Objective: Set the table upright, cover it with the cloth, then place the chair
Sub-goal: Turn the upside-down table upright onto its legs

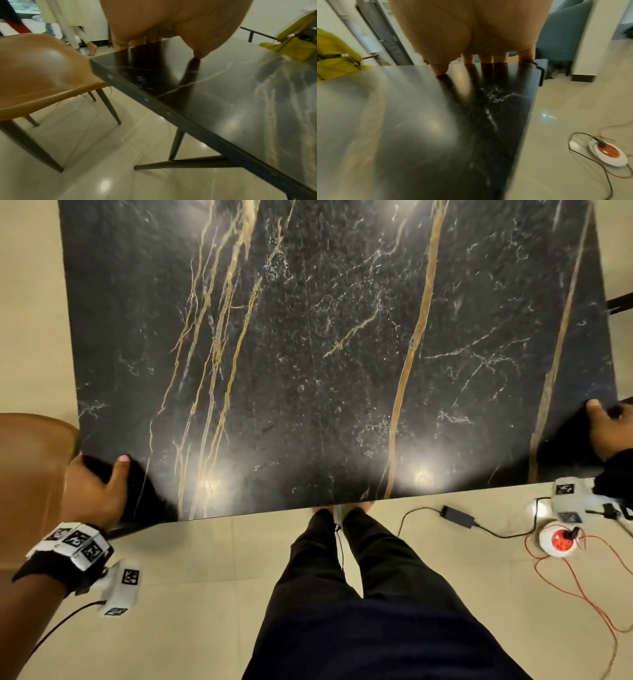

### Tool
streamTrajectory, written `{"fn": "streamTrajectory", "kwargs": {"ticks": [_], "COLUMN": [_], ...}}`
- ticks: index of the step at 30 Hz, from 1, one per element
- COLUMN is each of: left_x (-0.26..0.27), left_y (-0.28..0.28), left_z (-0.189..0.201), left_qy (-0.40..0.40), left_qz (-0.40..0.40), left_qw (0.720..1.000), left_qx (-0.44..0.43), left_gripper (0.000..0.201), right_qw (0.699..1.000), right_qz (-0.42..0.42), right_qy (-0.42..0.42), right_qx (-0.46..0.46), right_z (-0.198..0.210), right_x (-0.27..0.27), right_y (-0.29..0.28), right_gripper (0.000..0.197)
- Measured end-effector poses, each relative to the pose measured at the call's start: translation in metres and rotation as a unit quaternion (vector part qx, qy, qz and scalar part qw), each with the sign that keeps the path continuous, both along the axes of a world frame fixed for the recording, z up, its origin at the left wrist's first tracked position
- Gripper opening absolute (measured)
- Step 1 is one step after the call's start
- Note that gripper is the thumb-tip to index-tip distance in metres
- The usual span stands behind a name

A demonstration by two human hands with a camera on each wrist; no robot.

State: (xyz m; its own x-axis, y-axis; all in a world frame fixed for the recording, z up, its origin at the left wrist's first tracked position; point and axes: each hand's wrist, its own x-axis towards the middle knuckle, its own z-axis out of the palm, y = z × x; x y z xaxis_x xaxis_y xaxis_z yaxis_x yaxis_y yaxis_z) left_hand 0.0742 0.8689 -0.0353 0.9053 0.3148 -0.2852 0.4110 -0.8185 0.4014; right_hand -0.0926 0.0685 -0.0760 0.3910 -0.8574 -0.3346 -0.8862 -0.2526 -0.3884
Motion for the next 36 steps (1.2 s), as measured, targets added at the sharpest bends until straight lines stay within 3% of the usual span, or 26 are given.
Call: {"fn": "streamTrajectory", "kwargs": {"ticks": [3,5,7,9,11,14,17,21,27,32,36], "left_x": [-0.005,-0.014,-0.031,-0.054,-0.077,-0.093,-0.095,-0.088,-0.078,-0.063,-0.058], "left_y": [-0.029,-0.068,-0.113,-0.154,-0.186,-0.215,-0.219,-0.22,-0.215,-0.203,-0.206], "left_z": [0.008,0.016,0.019,0.016,0.009,0.001,-0.01,-0.016,-0.018,-0.016,-0.009], "left_qy": [0.022,0.039,0.056,0.078,0.113,0.101,0.052,0.035,0.041,0.051,0.059], "left_qz": [-0.13,-0.254,-0.377,-0.454,-0.478,-0.469,-0.438,-0.442,-0.468,-0.482,-0.464], "left_qw": [0.987,0.957,0.911,0.874,0.858,0.864,0.883,0.879,0.861,0.851,0.861], "left_qx": [0.091,0.137,0.157,0.155,0.148,0.156,0.158,0.175,0.196,0.201,0.202], "left_gripper": [0.092,0.103,0.112,0.119,0.126,0.132,0.119,0.12,0.118,0.117,0.123], "right_qw": [0.992,0.967,0.91,0.828,0.761,0.718,0.709,0.705,0.723,0.731,0.736], "right_qz": [0.115,0.245,0.401,0.546,0.638,0.687,0.695,0.697,0.68,0.677,0.677], "right_qy": [-0.012,0.02,0.076,0.096,0.086,0.068,0.001,0.012,0.023,0.015,-0.001], "right_qx": [-0.053,-0.059,-0.071,-0.083,-0.073,-0.093,-0.118,-0.127,-0.123,-0.086,-0.027], "right_z": [0.032,0.048,0.057,0.059,0.051,0.037,0.03,0.018,0.013,0.02,0.03], "right_x": [0.015,0.015,0.015,0.01,-0.002,-0.003,0.015,0.029,0.032,0.039,0.045], "right_y": [0.051,0.085,0.126,0.171,0.205,0.242,0.271,0.284,0.292,0.302,0.284], "right_gripper": [0.083,0.091,0.097,0.105,0.113,0.111,0.099,0.122,0.13,0.117,0.096]}}
